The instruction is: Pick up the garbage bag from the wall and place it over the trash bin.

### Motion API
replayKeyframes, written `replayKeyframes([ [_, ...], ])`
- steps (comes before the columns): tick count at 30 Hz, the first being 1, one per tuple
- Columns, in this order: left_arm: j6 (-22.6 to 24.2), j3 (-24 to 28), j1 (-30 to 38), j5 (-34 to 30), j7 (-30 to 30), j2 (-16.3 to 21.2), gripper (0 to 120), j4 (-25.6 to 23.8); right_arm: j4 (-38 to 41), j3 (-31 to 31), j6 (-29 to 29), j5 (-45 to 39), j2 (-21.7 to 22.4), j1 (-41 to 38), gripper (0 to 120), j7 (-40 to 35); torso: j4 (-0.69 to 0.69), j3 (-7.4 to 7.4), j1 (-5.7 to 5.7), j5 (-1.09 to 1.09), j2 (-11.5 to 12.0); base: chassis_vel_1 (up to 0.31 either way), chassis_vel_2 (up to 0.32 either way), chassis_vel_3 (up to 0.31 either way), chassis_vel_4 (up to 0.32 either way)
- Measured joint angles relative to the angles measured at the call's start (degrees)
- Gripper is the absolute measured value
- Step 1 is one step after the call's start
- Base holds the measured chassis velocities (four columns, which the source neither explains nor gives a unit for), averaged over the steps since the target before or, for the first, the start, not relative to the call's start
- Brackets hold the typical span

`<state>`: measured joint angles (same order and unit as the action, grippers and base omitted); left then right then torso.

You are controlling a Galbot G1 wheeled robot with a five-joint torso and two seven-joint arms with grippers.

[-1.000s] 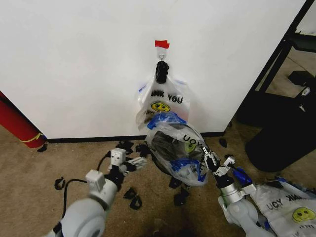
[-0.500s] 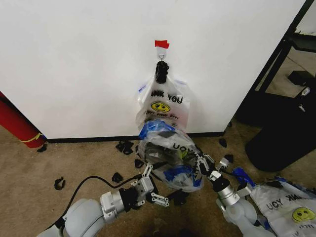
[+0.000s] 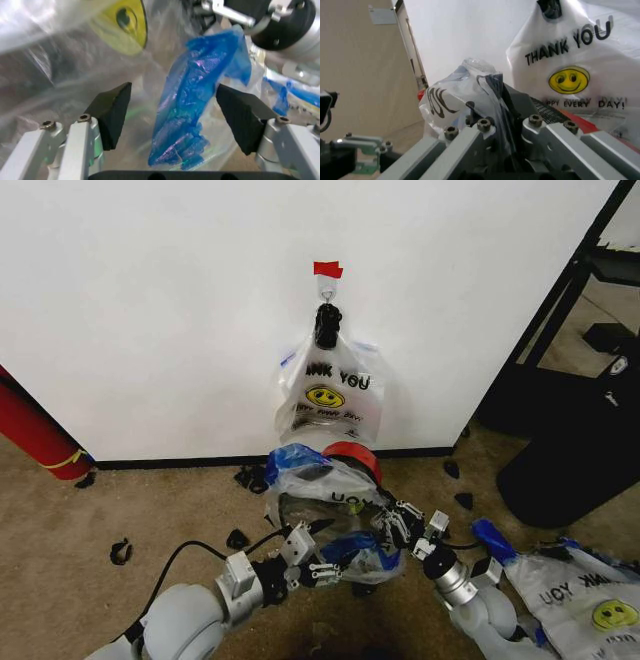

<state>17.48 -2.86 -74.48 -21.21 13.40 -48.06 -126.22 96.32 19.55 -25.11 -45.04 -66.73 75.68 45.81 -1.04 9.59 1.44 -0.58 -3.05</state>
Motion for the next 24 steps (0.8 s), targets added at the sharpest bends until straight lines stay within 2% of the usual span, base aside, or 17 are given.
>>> replayKeyframes([
  [1, 0.8, 0.0, -0.1, -0.3, 0.1, 0.2, 66, -0.4, 0.1, 0.0, 0.0, 0.0, 0.0, -0.1, 1, 0.0, 0.0, 0.0, 0.0, 0.0, 0.0, 0.0, 0.0, 0.0, 0.0],
  [6, 2.6, -0.2, -0.2, -1.1, 0.8, 0.7, 47, -1.5, 0.1, 0.1, 0.0, -0.1, 0.0, -0.3, 1, -0.2, 0.0, 0.0, 0.0, 0.0, 0.0, 0.0, 0.0, 0.0, 0.0],
  [12, 2.6, -0.2, -0.2, -1.1, 0.9, 0.8, 23, -2.0, 0.0, 0.1, 0.0, -0.6, 0.0, -0.4, 1, -0.7, 0.0, 0.0, 0.0, 0.0, 0.0, 0.0, 0.0, 0.0, 0.0],
  [14, 2.6, -0.2, -0.1, -1.1, 1.0, 0.7, 20, -2.0, 0.0, 0.1, 0.0, -0.7, -0.1, -0.4, 1, -0.8, 0.0, 0.0, 0.0, 0.0, 0.0, 0.0, 0.0, 0.0, 0.0],
  [18, 1.7, -0.3, -0.2, -0.6, 2.7, 0.8, 3, -1.7, 0.1, -0.1, 0.0, -1.8, -0.1, -0.3, 1, -2.1, 0.0, 0.0, 0.0, 0.0, 0.0, 0.0, 0.0, 0.0, 0.0],
  [20, 0.9, -0.5, -0.3, -0.2, 3.9, 1.1, 0, -1.5, 0.1, -0.2, 0.0, -2.3, -0.1, -0.3, 1, -2.8, 0.0, 0.0, 0.0, 0.0, 0.0, 0.0, 0.0, 0.0, 0.0],
  [23, -3.7, -1.9, -0.6, 2.5, 9.5, 2.4, 0, -0.5, 0.2, -0.7, 0.2, -5.1, 0.0, -0.2, 1, -5.9, 0.0, 0.0, 0.0, 0.0, 0.0, 0.0, 0.0, 0.0, 0.0],
  [24, -3.7, -1.9, -0.6, 2.5, 9.5, 2.4, 0, -0.5, 0.2, -0.7, 0.2, -5.1, 0.0, -0.2, 1, -5.9, 0.0, 0.0, 0.0, 0.0, 0.0, 0.0, 0.0, 0.0, 0.0],
])
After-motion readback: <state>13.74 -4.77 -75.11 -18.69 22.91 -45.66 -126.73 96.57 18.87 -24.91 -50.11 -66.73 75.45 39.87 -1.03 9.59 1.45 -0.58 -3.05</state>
